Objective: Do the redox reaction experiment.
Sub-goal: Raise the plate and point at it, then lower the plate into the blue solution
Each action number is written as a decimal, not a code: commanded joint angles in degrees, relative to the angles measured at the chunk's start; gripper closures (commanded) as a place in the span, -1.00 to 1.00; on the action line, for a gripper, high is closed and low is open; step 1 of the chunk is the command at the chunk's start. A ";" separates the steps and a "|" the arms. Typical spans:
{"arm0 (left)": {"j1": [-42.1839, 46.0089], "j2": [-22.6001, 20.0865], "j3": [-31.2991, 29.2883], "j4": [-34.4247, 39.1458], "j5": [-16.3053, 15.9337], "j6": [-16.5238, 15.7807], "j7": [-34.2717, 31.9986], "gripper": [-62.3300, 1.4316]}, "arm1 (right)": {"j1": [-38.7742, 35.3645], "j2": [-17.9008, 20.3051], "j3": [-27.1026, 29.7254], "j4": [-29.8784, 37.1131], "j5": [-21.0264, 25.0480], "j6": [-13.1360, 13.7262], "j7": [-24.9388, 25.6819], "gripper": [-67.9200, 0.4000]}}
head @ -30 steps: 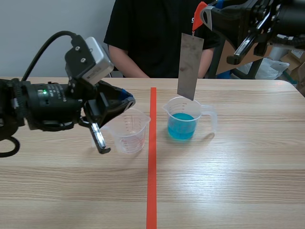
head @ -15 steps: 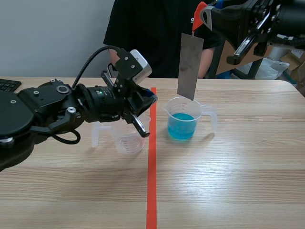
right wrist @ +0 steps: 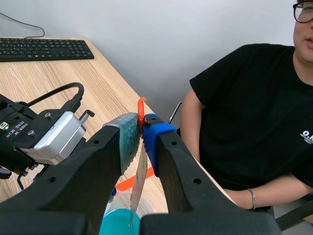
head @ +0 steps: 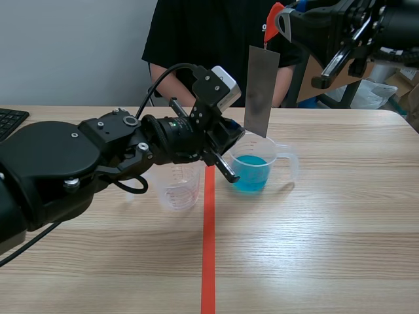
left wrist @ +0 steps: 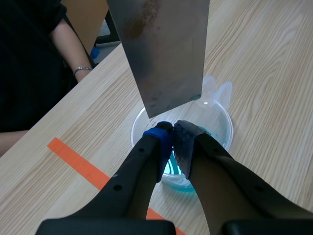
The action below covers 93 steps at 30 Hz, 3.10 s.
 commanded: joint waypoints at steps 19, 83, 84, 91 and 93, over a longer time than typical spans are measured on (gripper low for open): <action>-1.14 0.55 -0.04 0.70 0.28 5.70 0.37 0.80 | 0.81 0.59 0.96 0.96 0.66 0.33 0.83 0.94; 65.37 -49.53 -37.20 28.06 -15.52 9.42 -2.25 0.80 | 0.72 0.13 -0.15 -4.42 0.33 0.33 2.64 0.94; 67.71 -48.11 -39.47 28.06 -15.39 9.75 -2.27 0.80 | 0.74 0.13 -0.15 -4.70 0.17 0.33 3.02 0.94; 79.93 -37.40 -52.26 28.13 -13.27 9.99 -2.97 0.80 | 1.18 0.13 -2.01 -8.07 -0.20 0.33 5.31 0.94; 82.40 -35.06 -53.90 28.13 -13.20 10.01 -3.13 0.80 | 1.18 0.11 -2.69 -8.94 -1.07 0.33 6.49 0.94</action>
